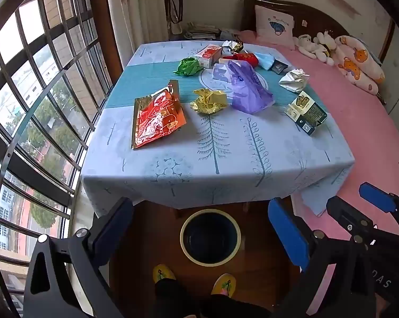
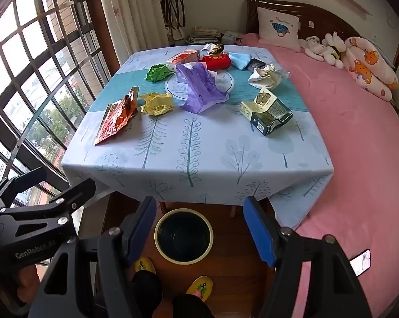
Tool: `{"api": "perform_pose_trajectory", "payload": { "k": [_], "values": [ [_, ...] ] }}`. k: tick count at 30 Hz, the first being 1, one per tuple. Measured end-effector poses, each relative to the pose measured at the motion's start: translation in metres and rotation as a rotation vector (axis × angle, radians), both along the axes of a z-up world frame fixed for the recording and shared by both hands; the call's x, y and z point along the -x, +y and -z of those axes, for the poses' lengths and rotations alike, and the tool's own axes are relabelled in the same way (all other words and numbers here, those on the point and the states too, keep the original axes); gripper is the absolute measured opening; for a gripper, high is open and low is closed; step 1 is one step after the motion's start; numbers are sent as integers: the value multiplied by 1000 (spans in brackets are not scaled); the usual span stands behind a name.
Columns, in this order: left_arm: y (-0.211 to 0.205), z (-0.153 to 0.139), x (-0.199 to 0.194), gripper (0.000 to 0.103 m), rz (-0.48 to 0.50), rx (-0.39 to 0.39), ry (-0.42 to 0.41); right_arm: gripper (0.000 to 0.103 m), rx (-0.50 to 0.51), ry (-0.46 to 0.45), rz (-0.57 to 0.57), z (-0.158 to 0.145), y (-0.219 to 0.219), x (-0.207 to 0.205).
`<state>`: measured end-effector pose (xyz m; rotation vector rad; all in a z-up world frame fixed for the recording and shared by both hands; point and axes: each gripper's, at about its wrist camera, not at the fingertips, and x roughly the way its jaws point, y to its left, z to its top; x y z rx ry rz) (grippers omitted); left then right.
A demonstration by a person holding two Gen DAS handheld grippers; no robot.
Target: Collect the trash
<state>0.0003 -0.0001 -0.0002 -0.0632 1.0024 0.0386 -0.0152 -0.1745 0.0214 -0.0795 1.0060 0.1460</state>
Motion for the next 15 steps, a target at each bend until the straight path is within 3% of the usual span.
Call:
{"api": "perform_pose_trajectory", "payload": {
  "k": [15],
  "values": [
    [5, 9, 3, 101, -4, 16, 9, 69, -7, 0, -1, 0, 2, -3]
  ]
}}
